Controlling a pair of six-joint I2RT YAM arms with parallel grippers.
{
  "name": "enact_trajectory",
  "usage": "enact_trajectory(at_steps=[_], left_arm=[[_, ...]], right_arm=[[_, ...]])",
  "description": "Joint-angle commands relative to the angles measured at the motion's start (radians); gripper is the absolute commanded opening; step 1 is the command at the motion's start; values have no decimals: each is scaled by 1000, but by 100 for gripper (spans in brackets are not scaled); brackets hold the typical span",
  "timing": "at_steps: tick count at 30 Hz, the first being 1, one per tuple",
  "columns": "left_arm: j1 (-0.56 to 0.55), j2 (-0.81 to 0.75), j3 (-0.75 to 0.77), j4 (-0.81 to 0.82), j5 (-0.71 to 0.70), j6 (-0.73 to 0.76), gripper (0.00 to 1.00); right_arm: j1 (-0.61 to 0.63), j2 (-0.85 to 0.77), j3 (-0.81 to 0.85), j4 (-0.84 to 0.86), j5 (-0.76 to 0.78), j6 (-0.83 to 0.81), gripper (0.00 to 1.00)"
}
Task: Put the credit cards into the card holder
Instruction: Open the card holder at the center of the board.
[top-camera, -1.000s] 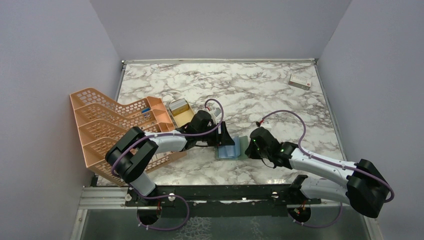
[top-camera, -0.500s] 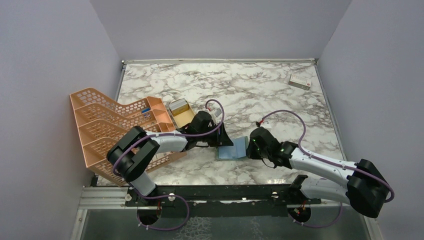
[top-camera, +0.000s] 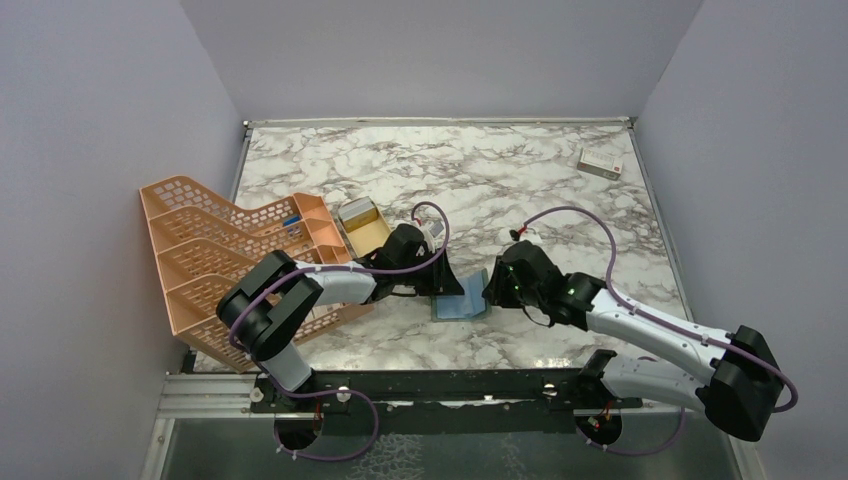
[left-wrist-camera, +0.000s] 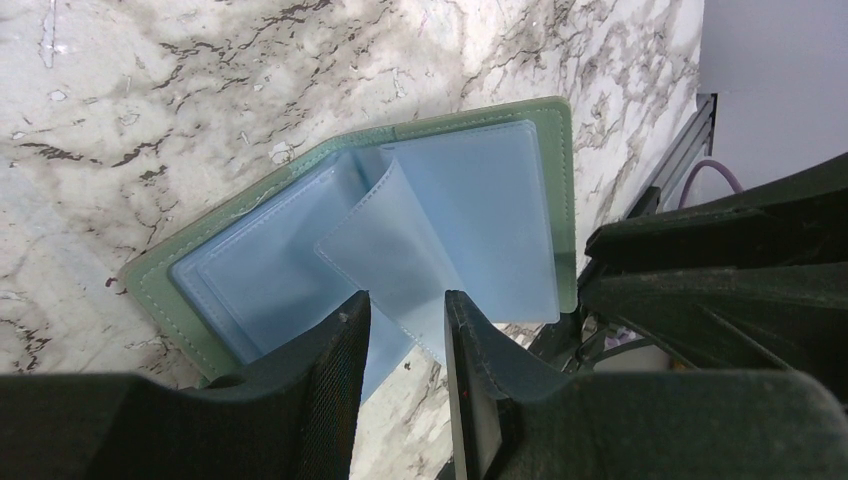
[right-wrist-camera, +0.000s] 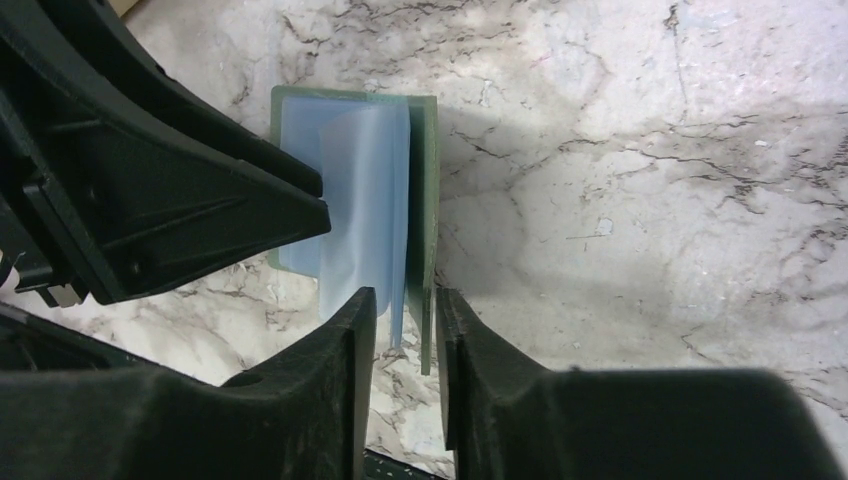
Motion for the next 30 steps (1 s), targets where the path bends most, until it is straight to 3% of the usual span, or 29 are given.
enact_trajectory(at_steps=[1,7,13,30], left_arm=[[-5,-13,-2,-11,-18,33,35],[-5,-15,-2,-24,-24,39,35],[-5,-15,0,-26,-25,42,35],[-5,-18,-3,-28,-25,47,34]], right_arm=[[1,6,33,37,-77,-19,25],[1,-3,62,58,-128,-17,22],[1,-2,71,70,-135,-15,30],[0,177,20,188,-120,-13,29]])
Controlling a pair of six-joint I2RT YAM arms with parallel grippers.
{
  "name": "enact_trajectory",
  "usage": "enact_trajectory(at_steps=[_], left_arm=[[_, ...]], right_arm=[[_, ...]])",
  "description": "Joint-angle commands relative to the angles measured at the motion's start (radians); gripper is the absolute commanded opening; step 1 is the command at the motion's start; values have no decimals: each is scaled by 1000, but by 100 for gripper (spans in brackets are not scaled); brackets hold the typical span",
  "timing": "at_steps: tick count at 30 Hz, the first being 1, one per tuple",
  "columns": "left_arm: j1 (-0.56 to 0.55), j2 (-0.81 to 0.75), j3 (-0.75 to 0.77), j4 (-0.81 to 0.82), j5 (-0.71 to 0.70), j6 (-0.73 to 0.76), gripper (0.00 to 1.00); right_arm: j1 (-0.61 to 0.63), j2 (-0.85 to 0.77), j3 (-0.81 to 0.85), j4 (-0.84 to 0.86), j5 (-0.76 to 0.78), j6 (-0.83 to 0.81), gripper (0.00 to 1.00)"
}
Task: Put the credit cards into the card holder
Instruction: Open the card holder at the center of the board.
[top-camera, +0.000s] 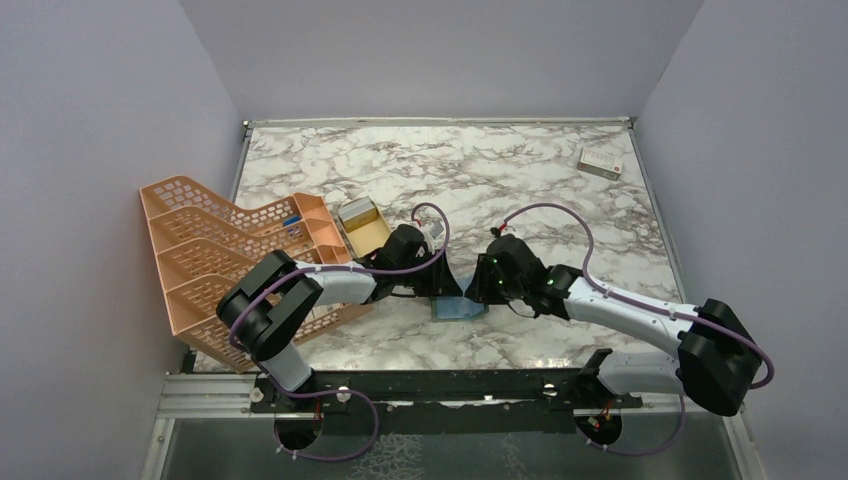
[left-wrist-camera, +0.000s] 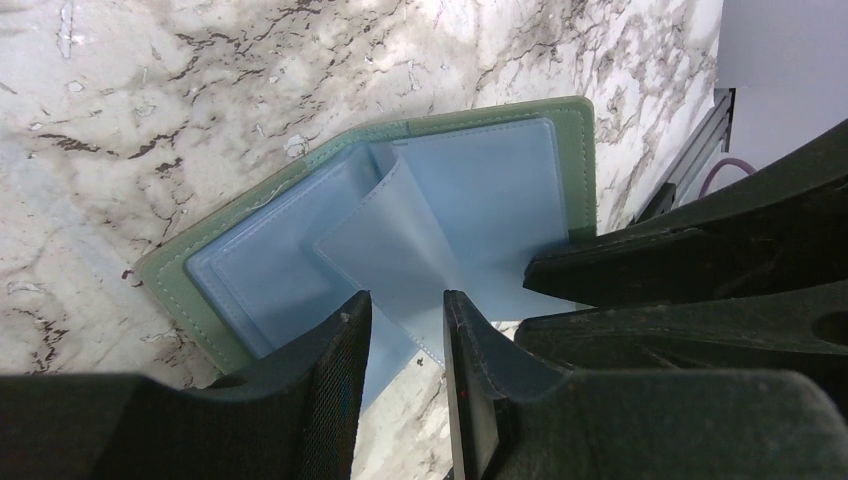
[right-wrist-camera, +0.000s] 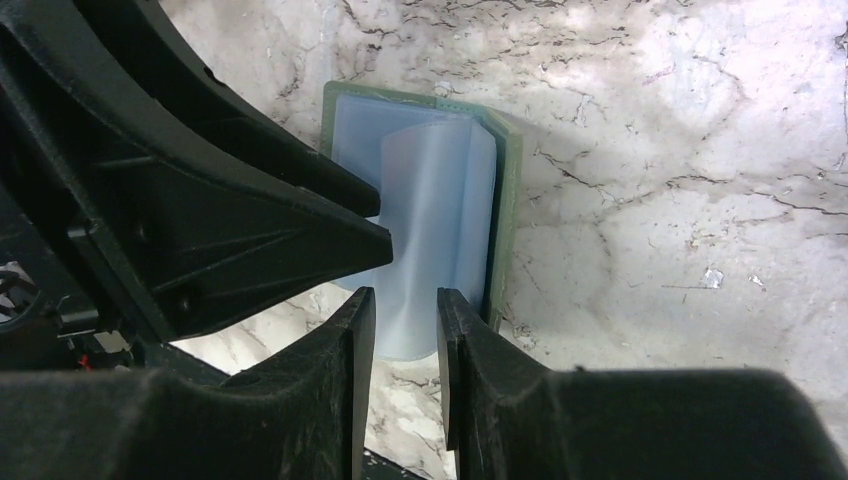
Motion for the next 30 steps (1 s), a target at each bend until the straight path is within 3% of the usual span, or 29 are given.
enact_trajectory(at_steps=[1,12,18,25,30], left_arm=[[-5,-20,-3,-6,-18,25,34],[-5,-114,68,-269,-226,90,32],[-5,-216,113,-337,-267,96,39],[50,-237,305,-626,-420,242,50],[158,-255,394,-747,-448,348,50]], right_arm=[[0,12,-27,65,7,-8,29],[1,55,-61,51,98,-36,24],[2,126,-2,63,-2,-84,42],[2,159,42,24,27,-60,60],[7,208,88,-19,54,-64,65]])
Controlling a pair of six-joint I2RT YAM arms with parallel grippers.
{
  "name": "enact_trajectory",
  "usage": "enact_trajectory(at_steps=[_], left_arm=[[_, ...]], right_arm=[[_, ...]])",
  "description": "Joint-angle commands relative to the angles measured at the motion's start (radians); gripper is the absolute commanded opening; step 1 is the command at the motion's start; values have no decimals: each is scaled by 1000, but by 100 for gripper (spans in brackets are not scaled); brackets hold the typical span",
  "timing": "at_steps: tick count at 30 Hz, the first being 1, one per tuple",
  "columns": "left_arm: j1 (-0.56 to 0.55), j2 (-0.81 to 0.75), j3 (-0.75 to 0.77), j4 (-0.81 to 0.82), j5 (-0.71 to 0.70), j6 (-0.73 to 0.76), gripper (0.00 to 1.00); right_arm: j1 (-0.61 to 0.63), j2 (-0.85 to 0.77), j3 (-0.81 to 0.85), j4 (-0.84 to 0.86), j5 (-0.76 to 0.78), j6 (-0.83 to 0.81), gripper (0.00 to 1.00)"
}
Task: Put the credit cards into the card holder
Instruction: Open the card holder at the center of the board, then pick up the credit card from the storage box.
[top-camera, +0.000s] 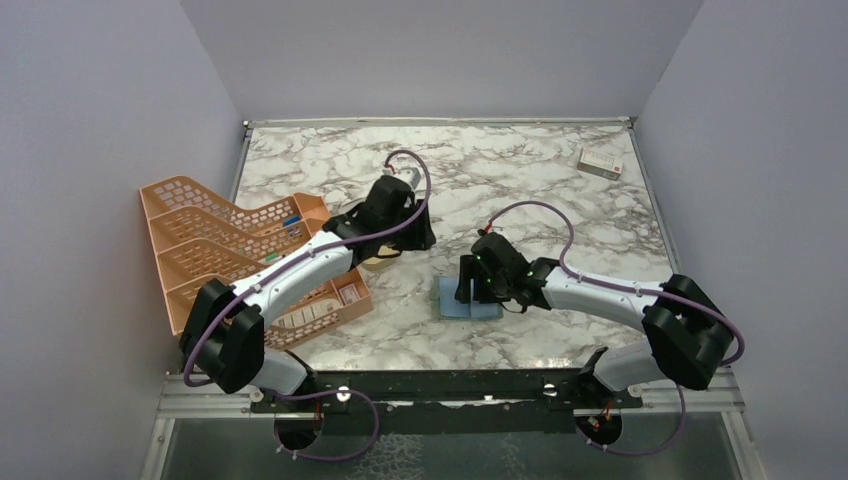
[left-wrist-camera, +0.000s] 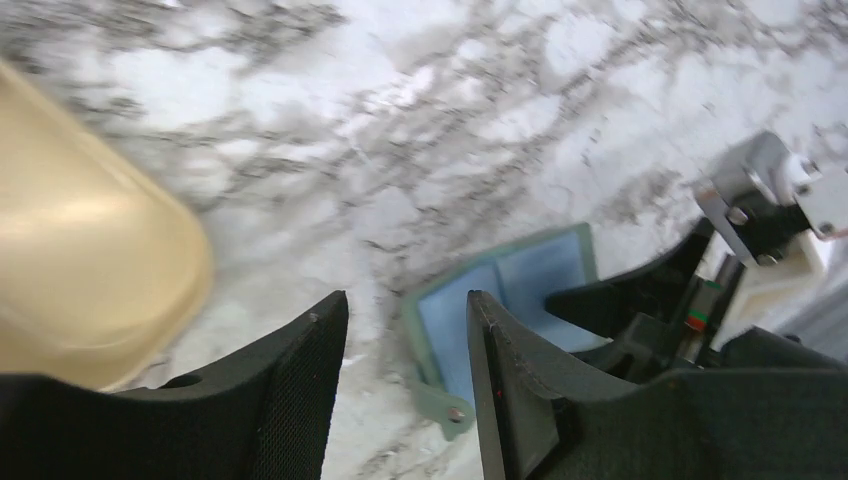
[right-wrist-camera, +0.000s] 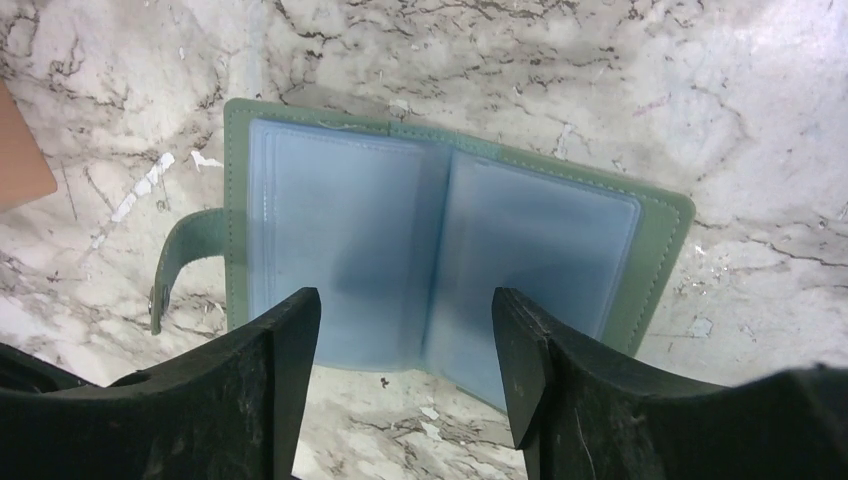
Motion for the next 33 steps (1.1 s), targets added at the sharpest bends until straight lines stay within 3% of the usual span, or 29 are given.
enact_trajectory(at_steps=[1,7,11,14,18,21,26,33], left_arm=[[110,-48,71,-175,-89,160,50],[164,-29,95,-194,-160,557,56],[171,39,109,-206,-244,733,61],[193,116,144,-223,-327,775,61],[217,135,175,-192,-201,876,60],[221,121,166,-135,-186,970,62],[235,139,127,3,-310,1055,61],[240,226,152,20,-373,1131,65]], right_arm=[[9,54,57,-50,34,-6,65],[25,114,70,-62,44,-16,65],[29,121,60,-44,27,-20,65],[30,125,57,-41,26,-33,65],[32,96,40,-24,23,-49,64],[32,66,31,-21,28,-48,64],[32,48,24,-17,26,-47,64],[32,34,-8,6,7,-38,63]])
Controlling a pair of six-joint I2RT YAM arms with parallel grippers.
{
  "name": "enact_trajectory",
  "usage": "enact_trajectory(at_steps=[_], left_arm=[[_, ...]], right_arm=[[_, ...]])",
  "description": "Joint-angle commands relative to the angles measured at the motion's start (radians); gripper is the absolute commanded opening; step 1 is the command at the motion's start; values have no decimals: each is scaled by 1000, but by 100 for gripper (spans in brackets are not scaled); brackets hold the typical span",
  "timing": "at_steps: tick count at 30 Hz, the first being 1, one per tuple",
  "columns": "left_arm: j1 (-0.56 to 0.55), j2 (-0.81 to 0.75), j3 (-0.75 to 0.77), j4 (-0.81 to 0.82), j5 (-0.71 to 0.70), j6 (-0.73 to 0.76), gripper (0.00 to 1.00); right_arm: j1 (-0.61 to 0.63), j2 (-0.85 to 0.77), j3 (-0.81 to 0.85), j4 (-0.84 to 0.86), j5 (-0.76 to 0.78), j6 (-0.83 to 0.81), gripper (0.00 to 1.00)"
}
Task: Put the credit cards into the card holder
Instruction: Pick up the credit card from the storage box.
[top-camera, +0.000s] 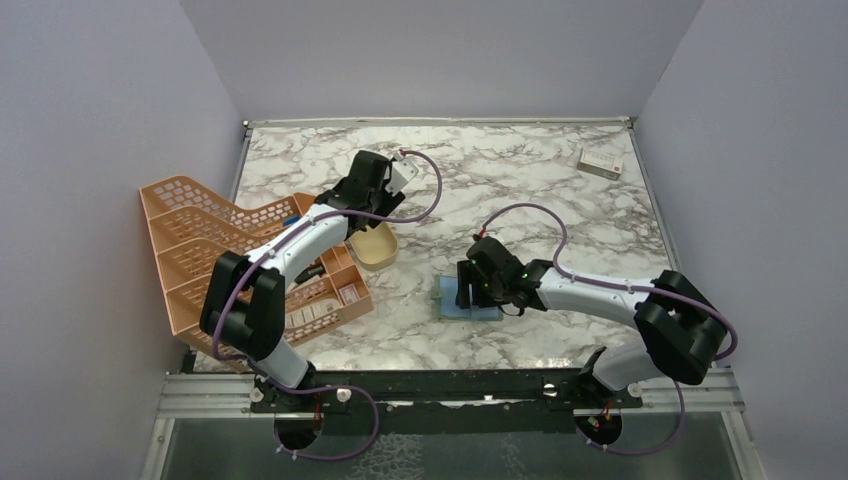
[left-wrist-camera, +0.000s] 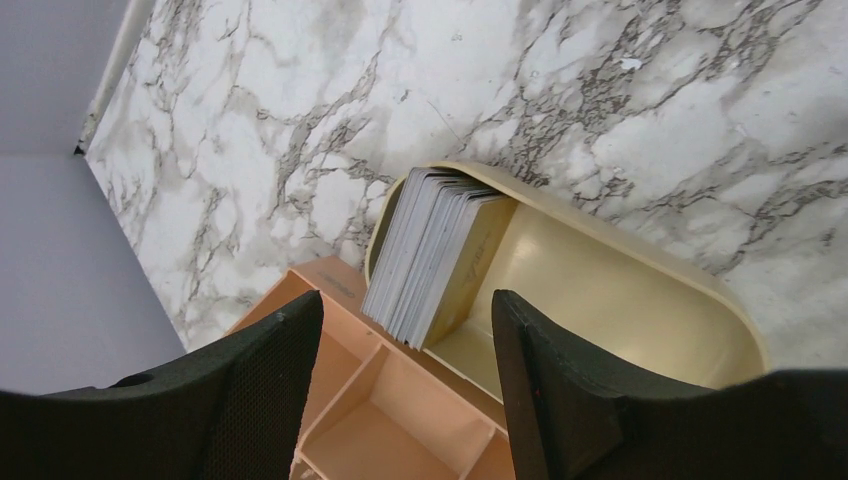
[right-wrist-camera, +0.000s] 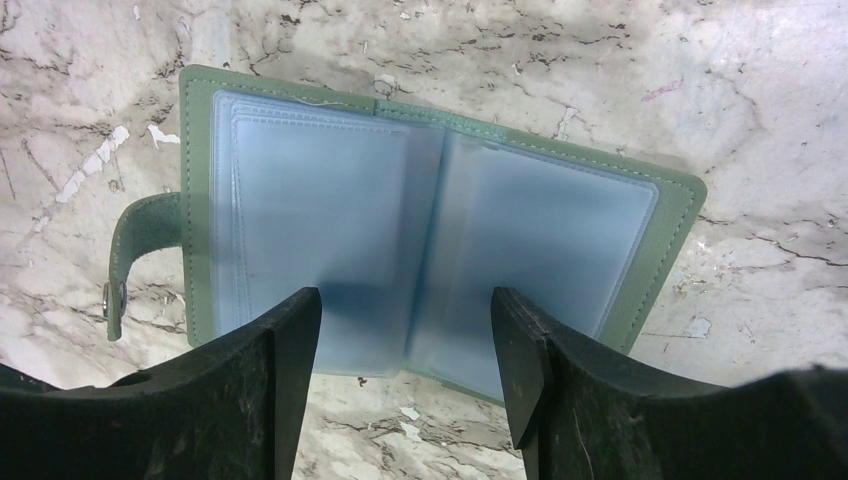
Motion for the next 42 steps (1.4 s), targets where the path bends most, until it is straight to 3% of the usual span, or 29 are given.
enact_trajectory(at_steps=[1,9,28,42], left_arm=[[6,78,28,26,-60,71,65],[6,162,41,24,-78,91,55],[7,203,26,78,-193,147,49],[0,189,21,70,-208,151,33]], right_arm=[[7,-13,-19,17,-5,1,63],[7,-32,-23,16,1,3,61],[7,2,0,-5,2,2,61],[7,-14,-1,-17,8,0,60]])
